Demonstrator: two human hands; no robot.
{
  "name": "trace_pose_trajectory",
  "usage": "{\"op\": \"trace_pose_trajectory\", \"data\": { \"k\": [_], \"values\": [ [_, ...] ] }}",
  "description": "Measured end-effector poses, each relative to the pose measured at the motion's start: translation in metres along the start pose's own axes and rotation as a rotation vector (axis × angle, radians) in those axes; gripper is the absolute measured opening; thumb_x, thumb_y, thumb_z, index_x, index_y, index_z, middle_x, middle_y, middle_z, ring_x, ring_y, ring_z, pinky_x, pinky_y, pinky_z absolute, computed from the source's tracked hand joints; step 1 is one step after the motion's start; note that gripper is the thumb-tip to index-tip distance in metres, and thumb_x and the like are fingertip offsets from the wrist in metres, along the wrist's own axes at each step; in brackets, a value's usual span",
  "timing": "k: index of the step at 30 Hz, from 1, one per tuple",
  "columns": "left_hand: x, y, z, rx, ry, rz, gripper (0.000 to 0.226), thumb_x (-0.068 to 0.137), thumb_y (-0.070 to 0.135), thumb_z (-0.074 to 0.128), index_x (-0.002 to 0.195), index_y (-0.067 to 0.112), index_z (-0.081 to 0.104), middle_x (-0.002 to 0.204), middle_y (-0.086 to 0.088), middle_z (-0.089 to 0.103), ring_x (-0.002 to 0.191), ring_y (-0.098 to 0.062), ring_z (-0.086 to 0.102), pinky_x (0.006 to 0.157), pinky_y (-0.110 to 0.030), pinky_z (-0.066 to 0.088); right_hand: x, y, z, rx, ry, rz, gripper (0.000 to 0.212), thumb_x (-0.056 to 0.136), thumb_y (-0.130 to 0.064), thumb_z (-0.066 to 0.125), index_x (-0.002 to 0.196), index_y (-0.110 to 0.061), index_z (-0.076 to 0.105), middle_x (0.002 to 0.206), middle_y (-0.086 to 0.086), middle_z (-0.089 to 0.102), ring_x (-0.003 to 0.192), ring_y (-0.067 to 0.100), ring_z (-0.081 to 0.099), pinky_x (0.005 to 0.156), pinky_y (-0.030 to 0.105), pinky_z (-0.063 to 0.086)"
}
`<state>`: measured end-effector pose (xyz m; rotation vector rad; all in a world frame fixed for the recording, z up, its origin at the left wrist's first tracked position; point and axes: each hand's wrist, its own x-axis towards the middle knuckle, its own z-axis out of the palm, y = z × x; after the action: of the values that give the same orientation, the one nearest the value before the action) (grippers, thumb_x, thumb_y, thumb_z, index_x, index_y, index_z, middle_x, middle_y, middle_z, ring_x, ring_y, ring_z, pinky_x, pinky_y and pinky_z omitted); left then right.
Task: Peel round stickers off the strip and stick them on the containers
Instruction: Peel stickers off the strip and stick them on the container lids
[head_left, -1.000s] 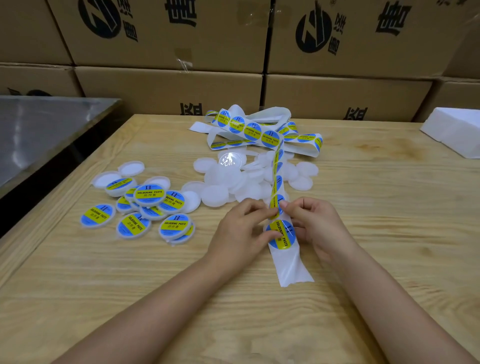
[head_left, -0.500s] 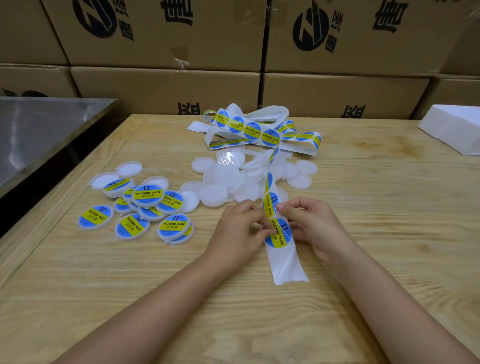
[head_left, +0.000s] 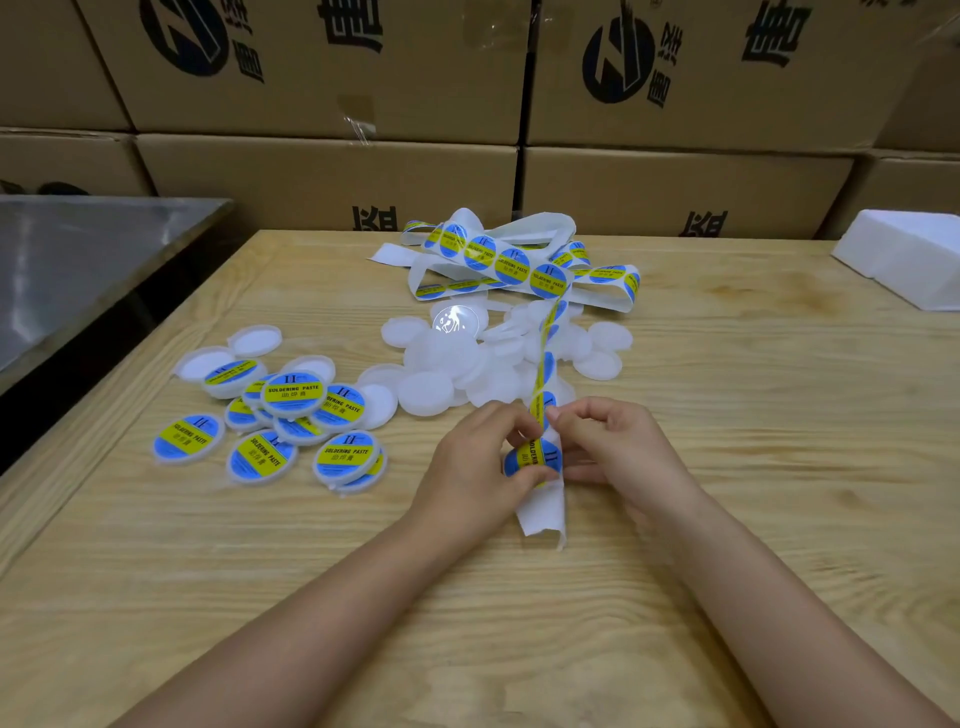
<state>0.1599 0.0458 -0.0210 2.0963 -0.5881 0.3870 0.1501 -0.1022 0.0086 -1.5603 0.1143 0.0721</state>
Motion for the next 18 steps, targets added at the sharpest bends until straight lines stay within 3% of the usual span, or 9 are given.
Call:
{"op": "trace_pose_trajectory", "data": {
  "k": [7,11,13,15,18],
  "values": [
    [0.001,0.000,0.000,-0.011,-0.011,-0.039,0.036,0.062,0.021,0.083,0.080,0.027,0.052,0.081,0.013,0.056,0.082,0.002,0.050,0.070,-0.007,0.036,0.001,0.002,0.003,-0.112,0.062,-0.051,0.015,0.089,-0.011,0.062,0.079,0.001,0.062,0.066,0.013,0.065,0.056,0.019,0.060,0.056,0.029,0.051],
    [0.001,0.000,-0.002,-0.059,-0.004,-0.003,0.021,0.071,0.013,0.075,0.075,0.025,0.058,0.078,0.011,0.060,0.079,-0.002,0.053,0.072,-0.010,0.037,0.007,0.006,-0.004,-0.137,0.117,-0.033,0.016,0.090,-0.011,0.061,0.076,-0.003,0.061,0.061,0.008,0.065,0.049,0.016,0.058,0.046,0.024,0.047],
    [0.000,-0.001,-0.004,-0.079,0.009,0.023,0.018,0.073,0.008,0.070,0.076,0.022,0.061,0.079,0.010,0.062,0.079,-0.001,0.056,0.075,-0.015,0.040,0.011,0.008,-0.012,-0.248,0.155,-0.038,0.017,0.090,-0.014,0.061,0.075,-0.006,0.062,0.051,-0.001,0.062,0.041,0.010,0.054,0.041,0.021,0.041],
    [0.000,-0.001,-0.005,-0.112,0.026,0.015,0.021,0.073,0.005,0.071,0.076,0.023,0.061,0.078,0.010,0.064,0.079,0.000,0.057,0.075,-0.012,0.040,0.016,0.010,-0.021,-0.397,0.214,-0.070,0.019,0.088,-0.016,0.063,0.070,-0.013,0.063,0.045,-0.007,0.059,0.038,0.004,0.050,0.041,0.018,0.038],
    [0.000,0.000,-0.006,-0.228,0.060,-0.067,0.022,0.073,0.007,0.070,0.072,0.027,0.060,0.072,0.015,0.063,0.074,0.002,0.056,0.073,-0.010,0.040,0.022,0.011,-0.035,-0.590,0.328,-0.106,0.019,0.085,-0.019,0.066,0.066,-0.021,0.065,0.055,-0.008,0.062,0.049,0.005,0.052,0.050,0.023,0.039]
  ]
}}
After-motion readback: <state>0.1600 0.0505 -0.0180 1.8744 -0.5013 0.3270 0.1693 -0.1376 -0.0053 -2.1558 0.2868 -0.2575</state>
